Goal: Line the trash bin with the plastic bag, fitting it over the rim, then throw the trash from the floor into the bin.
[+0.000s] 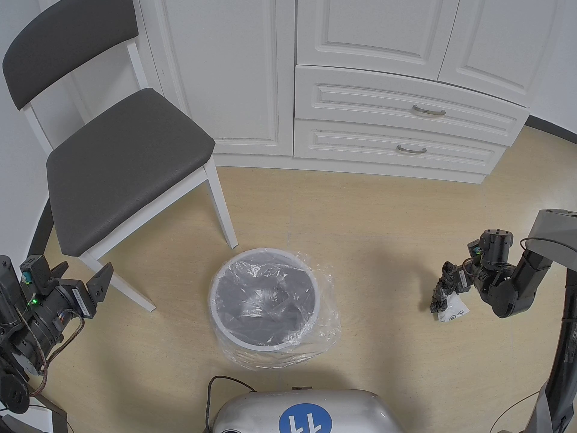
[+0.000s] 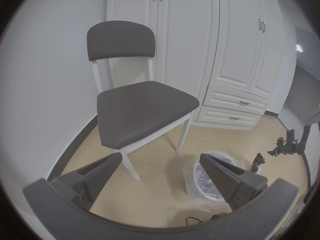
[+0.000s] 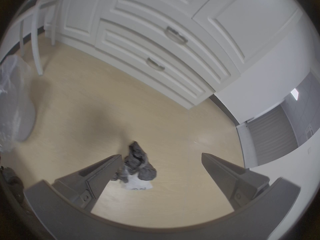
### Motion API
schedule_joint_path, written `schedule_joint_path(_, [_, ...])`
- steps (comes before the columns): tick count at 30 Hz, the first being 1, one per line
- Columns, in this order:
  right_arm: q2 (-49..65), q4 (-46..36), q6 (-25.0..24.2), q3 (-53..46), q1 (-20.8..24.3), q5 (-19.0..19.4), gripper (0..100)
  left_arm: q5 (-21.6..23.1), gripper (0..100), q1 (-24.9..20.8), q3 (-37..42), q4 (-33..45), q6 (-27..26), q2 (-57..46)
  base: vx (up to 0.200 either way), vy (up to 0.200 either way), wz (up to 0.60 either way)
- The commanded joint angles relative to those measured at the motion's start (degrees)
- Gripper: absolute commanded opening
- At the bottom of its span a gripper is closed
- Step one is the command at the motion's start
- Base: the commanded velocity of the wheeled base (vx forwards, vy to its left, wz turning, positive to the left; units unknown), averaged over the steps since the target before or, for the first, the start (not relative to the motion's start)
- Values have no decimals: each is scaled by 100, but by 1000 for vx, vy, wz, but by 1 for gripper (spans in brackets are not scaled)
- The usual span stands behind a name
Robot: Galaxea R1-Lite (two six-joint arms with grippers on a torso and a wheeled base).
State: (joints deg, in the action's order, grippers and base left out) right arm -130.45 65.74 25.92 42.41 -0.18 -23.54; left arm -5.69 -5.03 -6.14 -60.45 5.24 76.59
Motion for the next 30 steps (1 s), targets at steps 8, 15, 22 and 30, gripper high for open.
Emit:
schedule_joint_path(8, [-1694,-563,-333,1472,-579,728,100,-134,100,-182,-177,-10,-14,-39,0,0,0])
schedule_joint_path(15, [-2107,-1319,-1722,2729,-491,1027,100,-134,100,-305,-185,-19,3,-39,0,0,0])
schedule_joint_path(22, [-2696,-1556,-1801,3739,-500,1080,100,-134,100,-375,-282,-28,3,-48,0,0,0])
schedule_joint_path(30, [-3303,-2883,-2601,5295,-465,1027,100,-134,100,-367,-265,-19,12,14,0,0,0])
